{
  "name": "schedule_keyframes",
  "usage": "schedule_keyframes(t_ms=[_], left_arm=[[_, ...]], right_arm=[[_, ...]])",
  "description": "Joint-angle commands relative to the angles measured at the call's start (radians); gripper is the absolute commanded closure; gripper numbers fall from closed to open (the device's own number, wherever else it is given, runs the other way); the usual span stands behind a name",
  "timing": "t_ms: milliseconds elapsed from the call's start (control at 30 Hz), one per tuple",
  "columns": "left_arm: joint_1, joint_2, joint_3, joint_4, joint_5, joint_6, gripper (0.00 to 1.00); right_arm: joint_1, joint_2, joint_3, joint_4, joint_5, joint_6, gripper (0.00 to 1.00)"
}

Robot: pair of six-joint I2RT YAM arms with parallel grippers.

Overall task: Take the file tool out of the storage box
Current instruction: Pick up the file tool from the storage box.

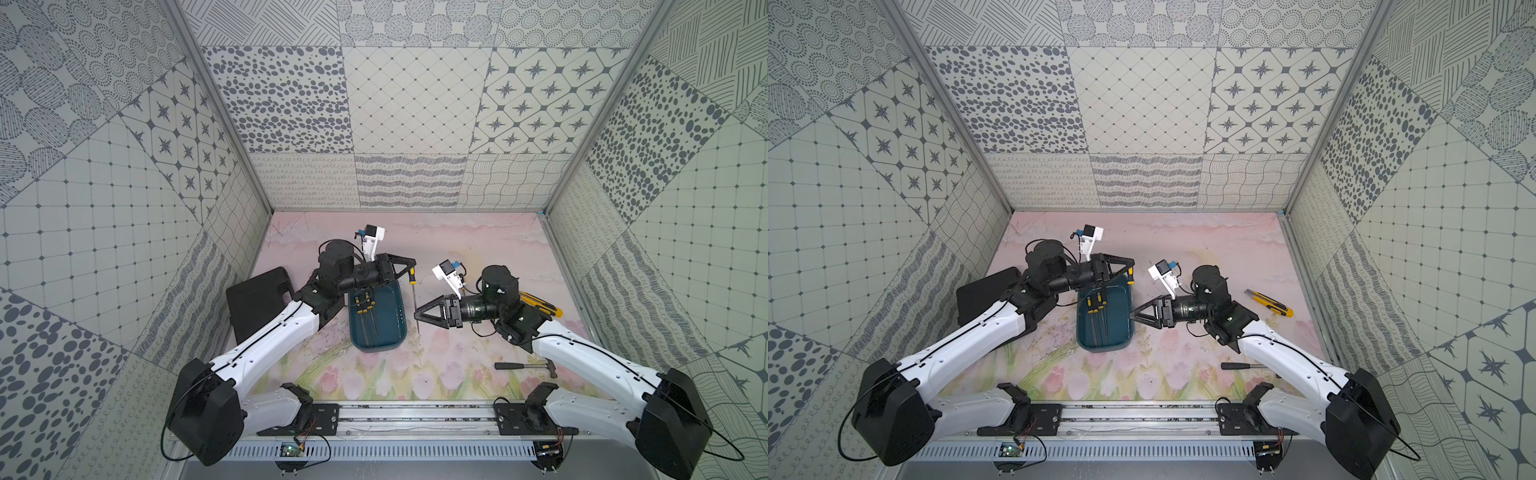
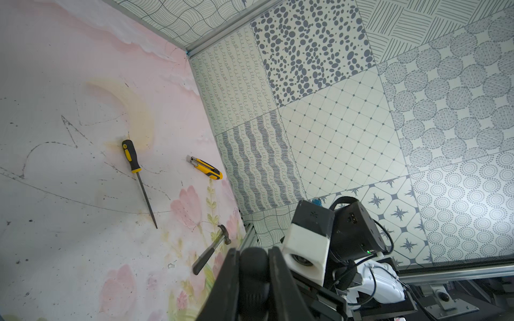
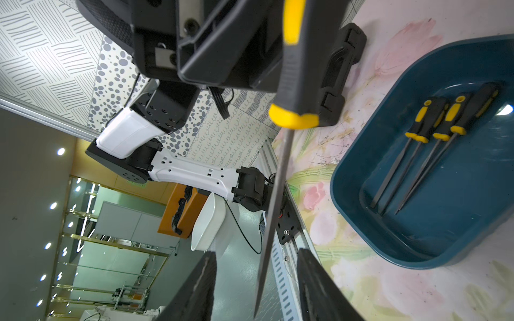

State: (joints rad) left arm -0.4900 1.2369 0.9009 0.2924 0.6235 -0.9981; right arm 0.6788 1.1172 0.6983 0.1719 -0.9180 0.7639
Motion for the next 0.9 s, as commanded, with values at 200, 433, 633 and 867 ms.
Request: schedule_keyframes(t_ms=[200, 433, 633, 867], left_arm=[[0.003, -0.006, -0.025, 0.202, 0.063, -0.060, 0.92], [0.013, -0.023, -0.037, 0.206, 0.055, -0.050, 0.91], [0.017, -0.022, 0.014, 0.092, 0.035, -0.007, 0.55], [0.023, -0.006, 0.235, -0.400, -0.085, 0.234, 0.01]], right_arm=[[0.007, -0.003, -0.019, 0.140, -0.052, 0.071, 0.81], [0.008, -0.014, -0.016, 0.133, -0.036, 0.072, 0.97], [0.007, -0.031, 0.034, -0.043, 0.067, -0.004, 1.00], [0.005, -0.005, 0.188, -0.560, 0.518, -0.185, 1.00]])
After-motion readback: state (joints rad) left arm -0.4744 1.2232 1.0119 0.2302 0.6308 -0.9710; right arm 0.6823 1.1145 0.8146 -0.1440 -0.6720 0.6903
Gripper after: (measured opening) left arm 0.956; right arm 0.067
